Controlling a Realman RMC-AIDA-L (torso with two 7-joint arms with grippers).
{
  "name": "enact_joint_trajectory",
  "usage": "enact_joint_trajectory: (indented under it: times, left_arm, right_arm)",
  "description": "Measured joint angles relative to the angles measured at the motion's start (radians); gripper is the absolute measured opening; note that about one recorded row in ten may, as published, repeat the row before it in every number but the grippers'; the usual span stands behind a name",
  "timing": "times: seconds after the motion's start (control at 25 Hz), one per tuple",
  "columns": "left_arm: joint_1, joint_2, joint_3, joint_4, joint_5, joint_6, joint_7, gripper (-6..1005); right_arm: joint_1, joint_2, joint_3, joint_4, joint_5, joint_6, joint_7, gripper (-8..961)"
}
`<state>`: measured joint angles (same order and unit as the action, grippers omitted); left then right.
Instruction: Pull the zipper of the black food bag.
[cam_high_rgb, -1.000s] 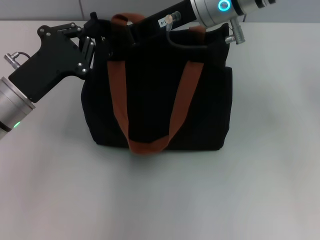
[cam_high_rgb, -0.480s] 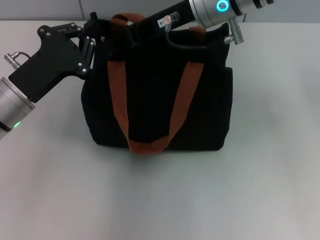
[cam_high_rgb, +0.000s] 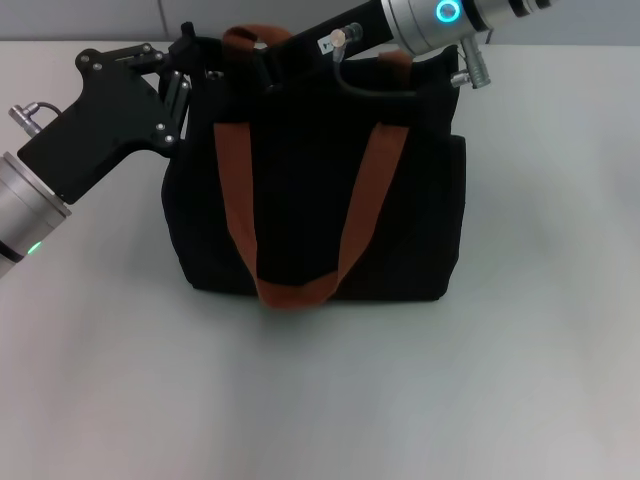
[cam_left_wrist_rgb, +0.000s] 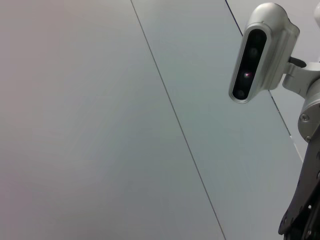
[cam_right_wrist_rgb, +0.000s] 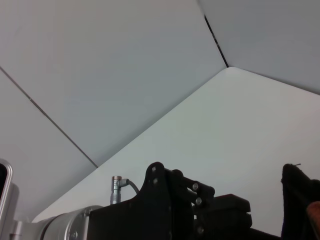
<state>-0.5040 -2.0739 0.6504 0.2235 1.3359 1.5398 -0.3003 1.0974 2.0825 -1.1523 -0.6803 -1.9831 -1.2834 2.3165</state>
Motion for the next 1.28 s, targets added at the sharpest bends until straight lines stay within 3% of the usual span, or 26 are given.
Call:
enact_joint_trajectory:
  times: [0.6, 0.92, 1.28]
  left_arm:
    - [-0.005, 0.0, 0.0, -0.001, 0.001, -0.004, 0.0, 27]
    - [-0.005, 0.001, 0.0, -0.001, 0.0, -0.006, 0.0, 27]
    - [-0.001, 0.002, -0.005, -0.001, -0.001, -0.005, 0.0, 27]
  right_arm:
    - [0.007, -0.001, -0.004, -0.001, -0.001, 0.007, 0.001, 92]
    - [0.007, -0.002, -0.005, -0.012, -0.014, 0.006, -0.007, 1]
    - [-0.002, -0.003, -0.016, -0.044, -0.025, -0.004, -0.002, -2]
